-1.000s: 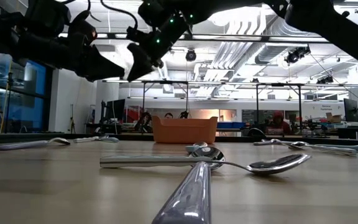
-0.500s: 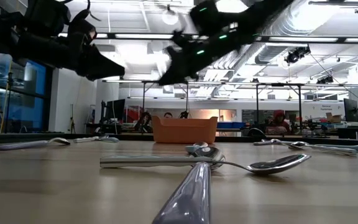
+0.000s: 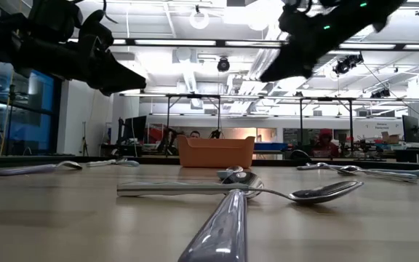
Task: Sort silverware by color (type)
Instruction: Put the right blue spoon into the black bin
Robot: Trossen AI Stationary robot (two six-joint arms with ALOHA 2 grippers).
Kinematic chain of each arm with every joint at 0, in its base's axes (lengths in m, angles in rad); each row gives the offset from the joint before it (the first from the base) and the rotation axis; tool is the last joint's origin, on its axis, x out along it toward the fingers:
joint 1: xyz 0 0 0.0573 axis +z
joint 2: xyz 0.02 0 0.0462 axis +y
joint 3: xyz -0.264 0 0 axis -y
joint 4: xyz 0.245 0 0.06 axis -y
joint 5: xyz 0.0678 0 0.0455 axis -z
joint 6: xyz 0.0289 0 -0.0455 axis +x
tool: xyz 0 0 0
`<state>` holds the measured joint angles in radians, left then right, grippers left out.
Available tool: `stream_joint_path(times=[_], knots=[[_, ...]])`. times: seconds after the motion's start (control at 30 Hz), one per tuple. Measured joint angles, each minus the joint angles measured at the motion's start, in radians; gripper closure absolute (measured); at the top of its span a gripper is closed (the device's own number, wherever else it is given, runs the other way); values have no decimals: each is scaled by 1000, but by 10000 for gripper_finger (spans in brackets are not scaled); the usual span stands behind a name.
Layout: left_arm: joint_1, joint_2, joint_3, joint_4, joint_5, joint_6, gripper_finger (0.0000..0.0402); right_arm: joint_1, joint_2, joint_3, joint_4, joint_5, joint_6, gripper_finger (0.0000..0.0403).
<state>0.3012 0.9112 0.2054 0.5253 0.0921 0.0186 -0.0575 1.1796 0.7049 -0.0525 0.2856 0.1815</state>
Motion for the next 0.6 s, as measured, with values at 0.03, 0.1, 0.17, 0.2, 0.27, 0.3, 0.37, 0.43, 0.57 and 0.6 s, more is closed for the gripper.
stream_joint_path(times=[0.03,0.1,0.17,0.2,0.27,0.3,0.37,0.43,0.57,0.6], knots=[[-5,0,0,-6,0,2,275,7,-24,-7,-34,0,15,403],[-11,0,0,-19,0,0,275,19,-58,-17,-90,2,40,403],[-17,0,0,-38,-1,-16,275,25,-80,-18,-150,2,63,403],[-19,0,0,-50,-1,-24,275,26,-85,-18,-163,2,74,403],[-26,0,0,-67,-1,-42,275,26,-92,-18,-206,2,81,402],[-29,0,0,-70,-1,-44,275,26,-92,-18,-217,2,80,402],[-32,0,0,-72,-1,-50,275,19,-91,-18,-243,2,72,402],[-34,0,0,-73,-15,-61,275,9,-88,-18,-259,1,72,402],[-34,0,0,-73,-27,-86,283,-7,-86,-18,-305,1,72,402],[-34,0,0,-73,-27,-86,288,-9,-86,-18,-316,1,72,402]])
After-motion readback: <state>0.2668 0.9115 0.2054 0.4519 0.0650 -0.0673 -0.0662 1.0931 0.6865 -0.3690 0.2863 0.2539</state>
